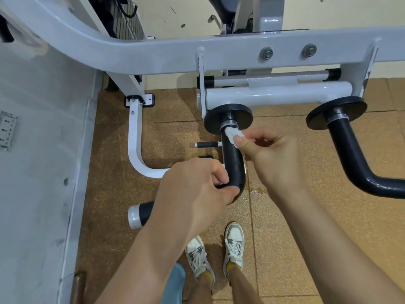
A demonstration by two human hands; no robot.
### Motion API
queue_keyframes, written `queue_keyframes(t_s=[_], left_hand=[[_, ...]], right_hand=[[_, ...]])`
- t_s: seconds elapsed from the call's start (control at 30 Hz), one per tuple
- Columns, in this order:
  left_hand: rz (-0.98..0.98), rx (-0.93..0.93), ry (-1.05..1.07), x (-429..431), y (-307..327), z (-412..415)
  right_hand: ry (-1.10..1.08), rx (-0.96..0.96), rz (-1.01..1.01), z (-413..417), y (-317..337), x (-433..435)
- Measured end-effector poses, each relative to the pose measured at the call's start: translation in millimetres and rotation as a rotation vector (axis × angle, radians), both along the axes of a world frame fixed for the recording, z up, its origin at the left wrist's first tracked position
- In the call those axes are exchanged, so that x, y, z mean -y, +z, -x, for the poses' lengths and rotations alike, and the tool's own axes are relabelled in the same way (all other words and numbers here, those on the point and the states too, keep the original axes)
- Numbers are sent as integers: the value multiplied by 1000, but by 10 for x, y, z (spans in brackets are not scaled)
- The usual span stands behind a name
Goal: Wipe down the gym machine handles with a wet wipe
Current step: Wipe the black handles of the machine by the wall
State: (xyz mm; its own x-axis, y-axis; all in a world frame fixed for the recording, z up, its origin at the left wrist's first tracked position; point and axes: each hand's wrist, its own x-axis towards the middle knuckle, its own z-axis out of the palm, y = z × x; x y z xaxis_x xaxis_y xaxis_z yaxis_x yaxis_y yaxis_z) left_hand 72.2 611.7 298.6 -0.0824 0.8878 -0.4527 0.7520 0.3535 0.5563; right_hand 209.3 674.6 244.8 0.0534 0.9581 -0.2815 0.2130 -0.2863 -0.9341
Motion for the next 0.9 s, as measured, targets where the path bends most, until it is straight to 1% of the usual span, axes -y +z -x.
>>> queue_keyframes(t_s=[0.03, 0.1, 0.17, 0.23, 0.33, 0.4, 0.47, 0.5, 0.57, 0.6, 0.63, 0.67, 0.7, 0.8, 0.83, 0.9], left_hand=[[-29, 5, 15, -37, -4, -28], [-179, -20, 16, -157, -40, -105], [-298, -83, -28, -312, -91, -186], [-343, -105, -42, -430, -143, -210], [-388, -161, -64, -516, -218, -191], [-411, -175, -40, -539, -233, -197], [-429, -145, 32, -553, -225, -211], [-425, -121, 83, -554, -215, -209], [-404, -49, 215, -562, -221, -187], [-413, -6, 285, -566, -224, -181], [-438, 30, 340, -569, -229, -184], [-466, 50, 360, -575, -235, -193], [-491, 44, 338, -581, -245, -208], [-534, -23, 232, -593, -284, -245], [-542, -38, 226, -597, -295, -243], [-564, -72, 217, -610, -311, -239]], right_hand=[[25, -23, 28, -35, 27, 42], [51, -32, 63, -38, 37, 29], [-36, -43, 66, 26, -4, -83], [-112, -42, 63, 86, -39, -144], [-71, -48, 19, 23, -68, -40], [-56, -36, -13, 5, -55, -9], [-69, 57, -73, 45, -63, -79], [-54, 140, -130, 77, -57, -118], [18, 316, -301, 133, -53, -148], [56, 372, -389, 140, -65, -139], [84, 390, -448, 134, -79, -128], [100, 370, -470, 122, -97, -125], [99, 315, -447, 112, -101, -127], [32, 116, -262, 76, -113, -129], [21, 106, -224, 68, -121, -123], [26, 166, -192, 65, -114, -126]])
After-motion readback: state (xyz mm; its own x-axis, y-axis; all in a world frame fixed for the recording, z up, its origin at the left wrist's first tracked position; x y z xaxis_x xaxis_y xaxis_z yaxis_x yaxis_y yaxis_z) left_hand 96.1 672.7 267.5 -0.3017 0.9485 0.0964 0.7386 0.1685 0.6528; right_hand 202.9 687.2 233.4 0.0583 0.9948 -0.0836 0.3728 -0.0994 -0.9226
